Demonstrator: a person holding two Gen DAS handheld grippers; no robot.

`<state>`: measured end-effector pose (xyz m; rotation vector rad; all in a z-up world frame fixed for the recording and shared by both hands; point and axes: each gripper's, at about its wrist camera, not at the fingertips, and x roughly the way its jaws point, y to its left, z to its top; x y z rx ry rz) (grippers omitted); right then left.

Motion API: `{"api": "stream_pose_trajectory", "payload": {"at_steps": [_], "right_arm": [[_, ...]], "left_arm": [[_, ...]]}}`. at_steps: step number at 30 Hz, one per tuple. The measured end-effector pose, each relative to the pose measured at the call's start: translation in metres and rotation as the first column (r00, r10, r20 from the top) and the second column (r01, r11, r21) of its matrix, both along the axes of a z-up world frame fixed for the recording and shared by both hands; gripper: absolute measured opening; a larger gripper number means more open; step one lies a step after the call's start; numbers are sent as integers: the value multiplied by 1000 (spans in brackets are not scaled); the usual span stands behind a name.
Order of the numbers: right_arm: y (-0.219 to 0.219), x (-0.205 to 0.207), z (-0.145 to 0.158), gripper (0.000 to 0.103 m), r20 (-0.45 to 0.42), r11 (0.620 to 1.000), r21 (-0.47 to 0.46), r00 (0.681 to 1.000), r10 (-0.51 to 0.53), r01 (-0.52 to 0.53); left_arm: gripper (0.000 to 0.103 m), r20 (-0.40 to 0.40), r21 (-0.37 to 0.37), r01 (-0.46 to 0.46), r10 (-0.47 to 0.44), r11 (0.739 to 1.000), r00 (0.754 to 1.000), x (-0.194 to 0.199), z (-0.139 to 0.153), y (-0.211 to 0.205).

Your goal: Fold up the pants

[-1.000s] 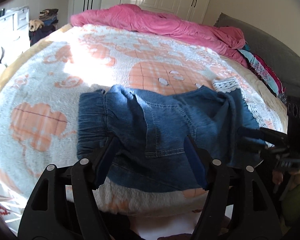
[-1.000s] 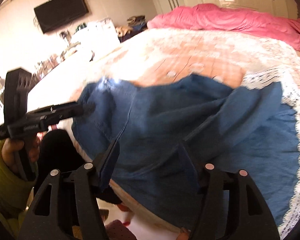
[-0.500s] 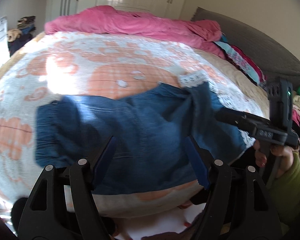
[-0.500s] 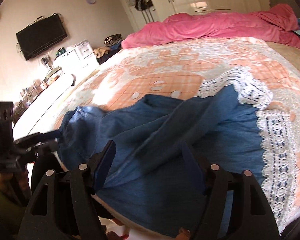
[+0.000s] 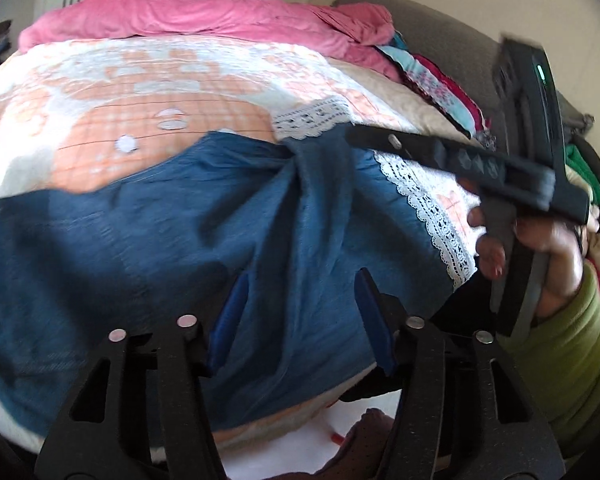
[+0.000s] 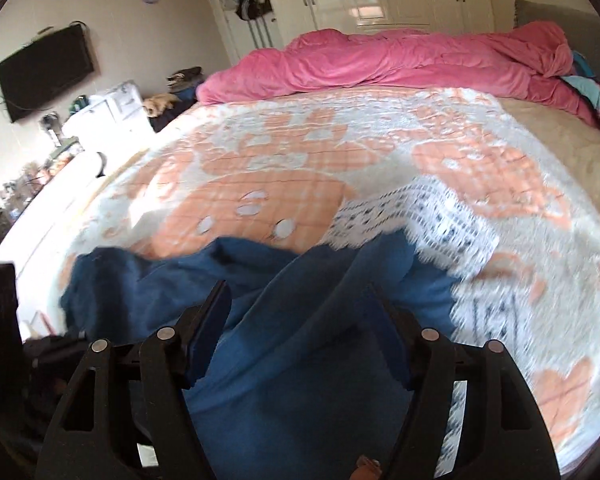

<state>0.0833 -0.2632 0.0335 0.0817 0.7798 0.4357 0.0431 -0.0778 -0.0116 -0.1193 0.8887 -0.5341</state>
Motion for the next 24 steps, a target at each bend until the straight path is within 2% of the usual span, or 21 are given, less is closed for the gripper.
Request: {"api": "stream_pose_trajectory", "payload": {"at_steps": [2, 6, 9, 11, 15, 21, 23, 24], "right_arm": [[1, 12, 1, 68, -15, 1000, 3, 1000, 5, -5], [8, 36, 0, 68, -31, 999, -49, 1000, -3, 1], [12, 56, -3, 68, -66, 999, -54, 998, -3, 0], [18, 70, -8, 68, -89, 995, -97, 996, -29, 20], [34, 89, -15, 68, -95, 983, -178, 994, -56, 39], [47, 122, -37, 68, -154, 969, -236, 981, -114, 76], [52, 132, -48, 67, -167, 952, -293, 975, -145, 92], [54, 134, -51, 60, -167, 946, -310, 974, -151, 93]], "left_arm": [[45, -7, 7, 16, -16, 1000, 1000, 7, -4, -8], [45, -20, 2, 27, -27, 1000, 999, 20, -7, -13], [34, -24, -9, 31, -31, 999, 999, 30, -11, -16], [26, -38, -36, 43, -45, 998, 998, 33, -15, -17], [21, -65, -70, 60, -65, 996, 996, 32, -32, -17], [16, -22, -67, 99, -101, 993, 995, 25, -29, -21], [16, -10, -48, 105, -106, 993, 994, 23, -29, -23], [16, -2, -36, 110, -110, 993, 994, 21, -28, -24]]}}
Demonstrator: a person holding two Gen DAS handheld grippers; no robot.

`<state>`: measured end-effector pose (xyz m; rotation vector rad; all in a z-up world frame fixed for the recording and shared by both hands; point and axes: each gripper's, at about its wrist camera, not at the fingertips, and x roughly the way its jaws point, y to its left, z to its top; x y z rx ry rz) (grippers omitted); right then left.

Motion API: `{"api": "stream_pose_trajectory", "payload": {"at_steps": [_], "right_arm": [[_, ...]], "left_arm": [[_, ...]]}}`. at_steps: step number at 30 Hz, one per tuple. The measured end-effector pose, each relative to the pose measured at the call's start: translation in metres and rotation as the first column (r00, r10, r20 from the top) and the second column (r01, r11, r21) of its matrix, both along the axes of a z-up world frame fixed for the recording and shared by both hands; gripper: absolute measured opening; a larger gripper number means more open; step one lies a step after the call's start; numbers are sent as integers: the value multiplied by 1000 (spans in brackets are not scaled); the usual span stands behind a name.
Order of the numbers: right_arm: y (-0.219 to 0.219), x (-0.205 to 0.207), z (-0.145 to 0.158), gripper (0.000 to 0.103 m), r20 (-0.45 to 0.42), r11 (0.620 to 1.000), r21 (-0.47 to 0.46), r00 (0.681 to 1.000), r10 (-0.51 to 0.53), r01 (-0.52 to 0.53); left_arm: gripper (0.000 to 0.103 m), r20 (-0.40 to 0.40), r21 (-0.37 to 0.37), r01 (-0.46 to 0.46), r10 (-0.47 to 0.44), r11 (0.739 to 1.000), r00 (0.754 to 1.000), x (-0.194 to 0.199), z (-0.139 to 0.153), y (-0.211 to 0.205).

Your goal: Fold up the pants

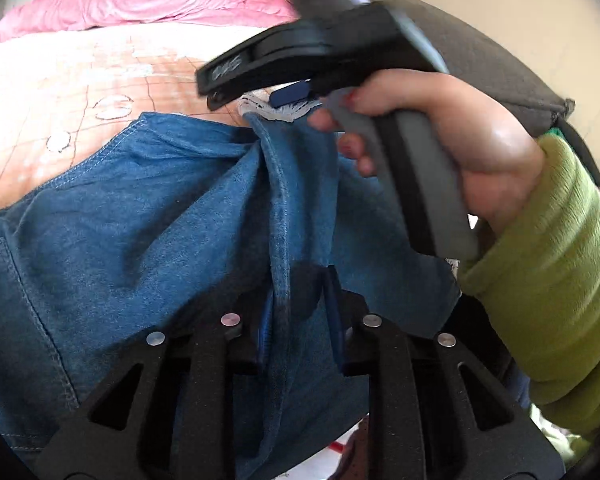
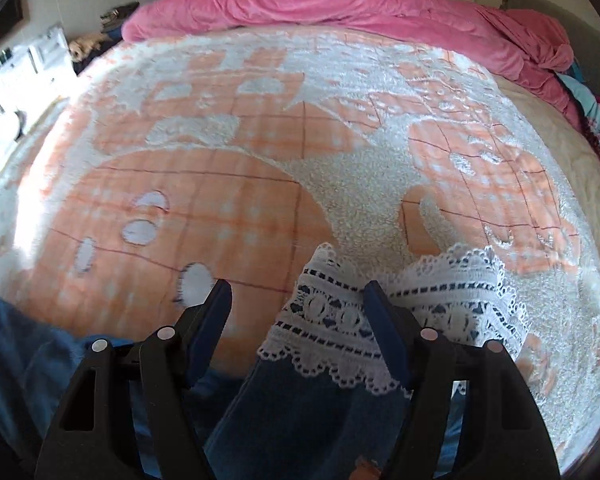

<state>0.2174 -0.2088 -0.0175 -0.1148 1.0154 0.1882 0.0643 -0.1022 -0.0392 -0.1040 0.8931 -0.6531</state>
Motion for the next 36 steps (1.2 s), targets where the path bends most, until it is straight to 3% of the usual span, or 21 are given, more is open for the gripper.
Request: {"api": "stream_pose_trajectory", "payload": {"at_steps": [2, 4, 6, 8, 14, 24, 27, 36], "right_arm": [[1, 5, -10, 42, 0, 999, -31, 1000, -6, 6], [-6, 5, -13, 22, 16, 1000, -6, 1000, -20, 20], [-17, 3, -11, 11, 33, 999, 40, 999, -37, 36], [-33, -6, -4, 9, 61, 990, 140, 997, -43, 34], [-79, -41, 21, 9, 106, 945, 318, 988, -114, 75], [-149, -123, 53, 9, 175, 880, 457, 957, -232, 129], [-165, -146, 51, 9, 157, 871, 468, 955, -250, 151], [-211, -202, 21, 9, 7, 823, 512, 957, -291, 246]], "left_arm": [[16, 7, 3, 5, -5, 1000, 1000, -3, 2, -1], [16, 2, -9, 5, -5, 1000, 1000, -3, 3, 2], [16, -3, -22, 3, -3, 1000, 1000, -2, 3, 6], [16, 1, -27, -4, 4, 1000, 1000, 2, 4, 12], [18, 28, -44, -27, 28, 999, 999, 6, 1, 21], [20, 60, -41, -43, 45, 998, 997, 2, 1, 30], [14, 86, -20, -37, 38, 999, 996, -2, 5, 32], [13, 156, 40, 11, -17, 999, 988, -11, 10, 20]]}}
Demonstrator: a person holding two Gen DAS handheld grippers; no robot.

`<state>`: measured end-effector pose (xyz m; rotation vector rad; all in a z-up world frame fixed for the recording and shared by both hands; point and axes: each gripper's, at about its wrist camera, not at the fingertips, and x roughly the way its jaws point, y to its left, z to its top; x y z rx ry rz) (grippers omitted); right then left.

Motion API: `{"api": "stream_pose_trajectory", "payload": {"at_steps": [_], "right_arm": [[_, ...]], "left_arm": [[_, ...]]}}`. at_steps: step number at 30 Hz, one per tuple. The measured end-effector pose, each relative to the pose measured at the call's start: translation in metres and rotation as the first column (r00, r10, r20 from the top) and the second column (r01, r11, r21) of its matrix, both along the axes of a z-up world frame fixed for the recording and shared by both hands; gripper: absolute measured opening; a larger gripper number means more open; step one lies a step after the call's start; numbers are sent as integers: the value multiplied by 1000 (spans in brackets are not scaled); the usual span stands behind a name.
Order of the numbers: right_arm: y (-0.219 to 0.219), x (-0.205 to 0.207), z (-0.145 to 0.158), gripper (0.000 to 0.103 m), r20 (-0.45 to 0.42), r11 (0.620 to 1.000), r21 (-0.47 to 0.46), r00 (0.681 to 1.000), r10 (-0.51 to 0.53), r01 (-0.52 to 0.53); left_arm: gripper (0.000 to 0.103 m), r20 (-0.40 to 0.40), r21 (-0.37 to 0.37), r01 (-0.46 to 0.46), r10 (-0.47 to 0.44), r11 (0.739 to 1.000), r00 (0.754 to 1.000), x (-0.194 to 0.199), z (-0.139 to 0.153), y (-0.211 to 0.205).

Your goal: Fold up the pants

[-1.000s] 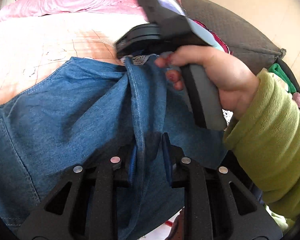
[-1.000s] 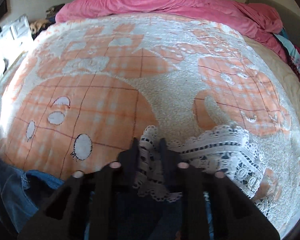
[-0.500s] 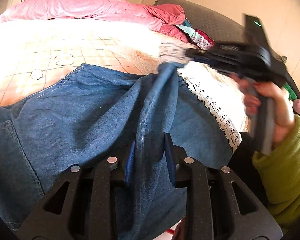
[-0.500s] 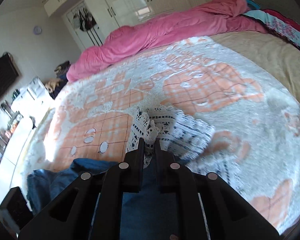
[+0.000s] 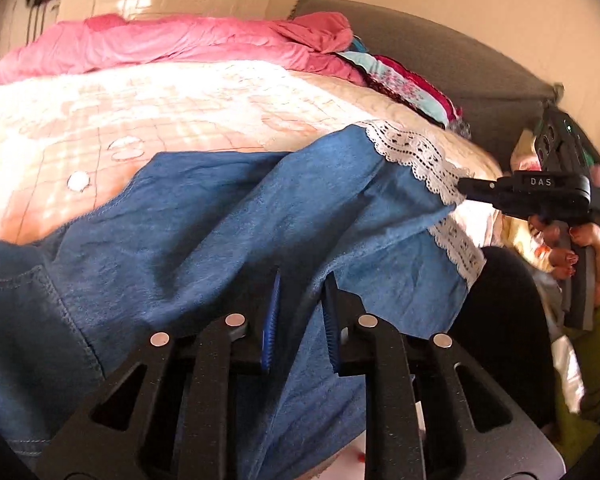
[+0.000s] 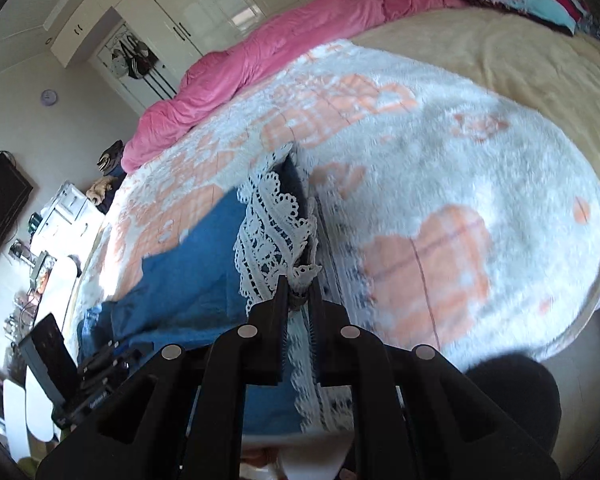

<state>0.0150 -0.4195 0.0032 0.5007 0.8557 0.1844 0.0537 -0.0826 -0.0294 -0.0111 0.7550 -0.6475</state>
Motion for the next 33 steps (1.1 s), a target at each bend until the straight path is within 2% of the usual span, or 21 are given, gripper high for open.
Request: {"api": "stream_pose_trajectory", "payload": {"at_steps": [2, 5, 7, 9, 11, 12, 13, 19, 22, 29, 33], "right_arm": [[-1, -3, -7, 10, -16, 1000, 7, 1000, 10, -10], [-3, -5, -16, 14, -28, 999, 31, 999, 20, -19], [-4, -4, -22, 28, -43, 999, 34, 999, 6, -5], [-4, -3, -25, 32, -43, 999, 42, 999, 2, 0], [-5, 0, -26, 32, -38, 998, 59, 999, 4, -1], [-6, 2, -26, 26, -33, 998, 61, 999, 2, 1], [-6, 1, -25, 14, -37, 999, 54, 999, 3, -1], [-11, -16, -7, 13, -8, 998, 51, 1000, 26, -25], [-12, -33, 1, 13, -7, 999, 13, 999, 44, -44], [-20, -51, -19, 13, -98, 999, 36, 994, 41, -37], [-15, -58, -18, 13, -108, 999, 16, 993, 44, -42]], "left_arm": [[13, 28, 39, 13, -14, 999, 1000, -4, -2, -8], [13, 35, 56, 29, -31, 998, 999, -7, -5, -15], [13, 28, 64, 34, -35, 997, 999, -8, -9, -18], [13, 30, 70, 32, -34, 997, 999, -8, -10, -18], [7, 33, 75, 31, -33, 997, 999, -9, -10, -19], [4, 35, 74, 33, -36, 997, 999, -9, -10, -19], [3, 36, 75, 36, -39, 997, 999, -10, -9, -19], [3, 69, 65, 46, -50, 997, 996, -27, 9, -9], [3, 70, 54, 57, -61, 997, 996, -37, 13, -2], [3, 58, 103, 73, -80, 992, 995, -48, 7, -4], [3, 60, 109, 70, -77, 992, 995, -53, 7, -1]]}}
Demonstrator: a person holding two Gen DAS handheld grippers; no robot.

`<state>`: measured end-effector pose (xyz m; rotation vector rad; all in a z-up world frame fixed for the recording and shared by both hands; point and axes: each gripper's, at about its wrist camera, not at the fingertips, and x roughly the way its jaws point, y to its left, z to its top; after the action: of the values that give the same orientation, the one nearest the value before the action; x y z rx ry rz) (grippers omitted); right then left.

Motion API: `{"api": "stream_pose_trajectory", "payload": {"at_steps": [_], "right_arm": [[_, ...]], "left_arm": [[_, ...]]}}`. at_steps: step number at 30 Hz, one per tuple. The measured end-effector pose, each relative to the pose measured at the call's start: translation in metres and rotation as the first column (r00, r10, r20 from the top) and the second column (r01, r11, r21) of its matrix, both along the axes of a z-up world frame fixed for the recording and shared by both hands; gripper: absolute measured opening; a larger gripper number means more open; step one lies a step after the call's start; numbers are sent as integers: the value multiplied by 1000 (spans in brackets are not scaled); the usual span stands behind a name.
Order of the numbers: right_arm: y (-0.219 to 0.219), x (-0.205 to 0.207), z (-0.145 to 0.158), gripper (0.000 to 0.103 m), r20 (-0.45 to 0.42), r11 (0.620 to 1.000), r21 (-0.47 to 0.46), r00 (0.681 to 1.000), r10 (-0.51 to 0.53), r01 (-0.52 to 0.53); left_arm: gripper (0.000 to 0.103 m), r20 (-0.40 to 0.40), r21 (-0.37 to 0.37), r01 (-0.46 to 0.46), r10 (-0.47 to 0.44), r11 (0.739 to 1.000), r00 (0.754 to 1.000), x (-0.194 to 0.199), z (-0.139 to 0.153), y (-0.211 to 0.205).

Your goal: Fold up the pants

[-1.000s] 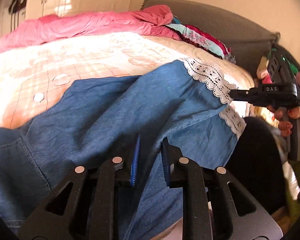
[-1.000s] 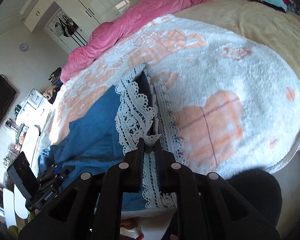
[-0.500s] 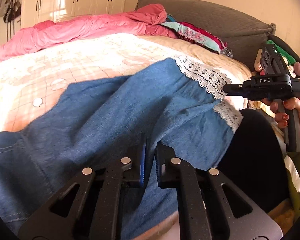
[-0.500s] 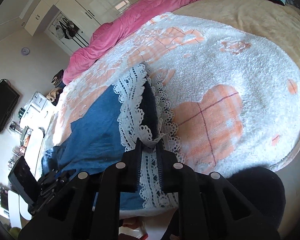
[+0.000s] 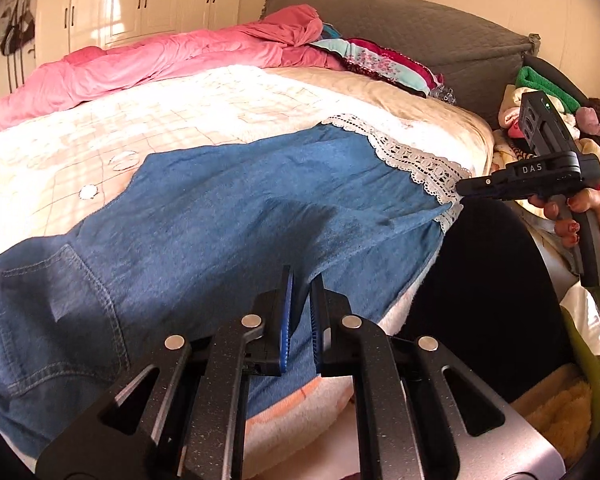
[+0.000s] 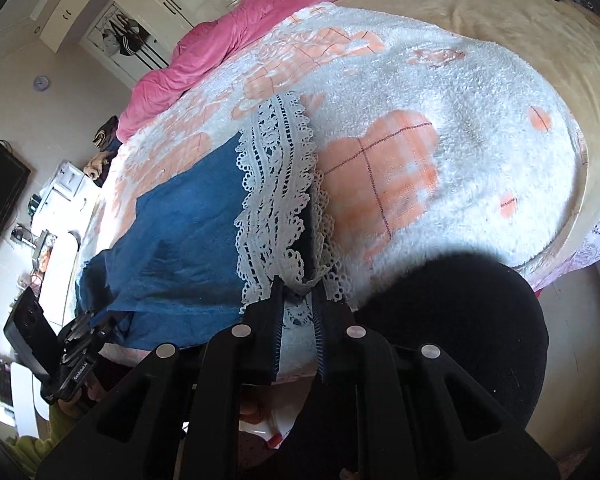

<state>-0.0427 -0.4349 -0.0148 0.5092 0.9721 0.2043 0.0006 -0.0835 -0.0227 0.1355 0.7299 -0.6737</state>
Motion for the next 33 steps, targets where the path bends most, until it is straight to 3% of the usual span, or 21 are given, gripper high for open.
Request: {"api": "stream_pose_trajectory", "payload": {"at_steps": [11, 14, 17, 19, 21, 22, 25, 28, 31, 33], "right_arm": [[7, 0, -14, 13, -73, 997, -77, 997, -26, 20], [10, -2, -8, 19, -69, 994, -109, 997, -35, 27], [6, -8, 10, 21, -12, 980, -191, 998, -62, 58], [7, -12, 23, 29, 48, 967, -242, 997, -66, 76], [19, -14, 34, 39, 116, 954, -296, 993, -8, 42], [34, -15, 38, 43, 144, 944, -329, 987, 74, -23], [84, -16, 36, 44, 168, 898, -385, 941, 294, -212], [131, -16, 28, 45, 181, 835, -430, 873, 452, -343], [171, -15, 17, 49, 157, 734, -535, 804, 573, -419], [190, -11, 8, 49, 123, 675, -600, 784, 608, -429]], "left_arm": [[3, -26, 74, -24, 26, 997, 999, 1, -14, 4], [5, -30, 82, -19, 22, 996, 999, -1, -16, 4], [15, -29, 77, -23, 25, 997, 999, -6, -13, 8], [17, -35, 65, -28, 31, 997, 999, -9, -11, 12], [22, -35, 56, -54, 56, 997, 998, -13, -7, 19], [27, -30, 50, -69, 70, 996, 997, -15, -3, 24], [38, -5, 1, -164, 164, 986, 986, -21, 14, 52], [52, 11, -18, -312, 312, 950, 950, -21, 28, 89], [60, -20, 10, -498, 498, 867, 867, -15, 33, 134], [64, -56, -14, -587, 586, 809, 808, -12, 33, 163]]}}
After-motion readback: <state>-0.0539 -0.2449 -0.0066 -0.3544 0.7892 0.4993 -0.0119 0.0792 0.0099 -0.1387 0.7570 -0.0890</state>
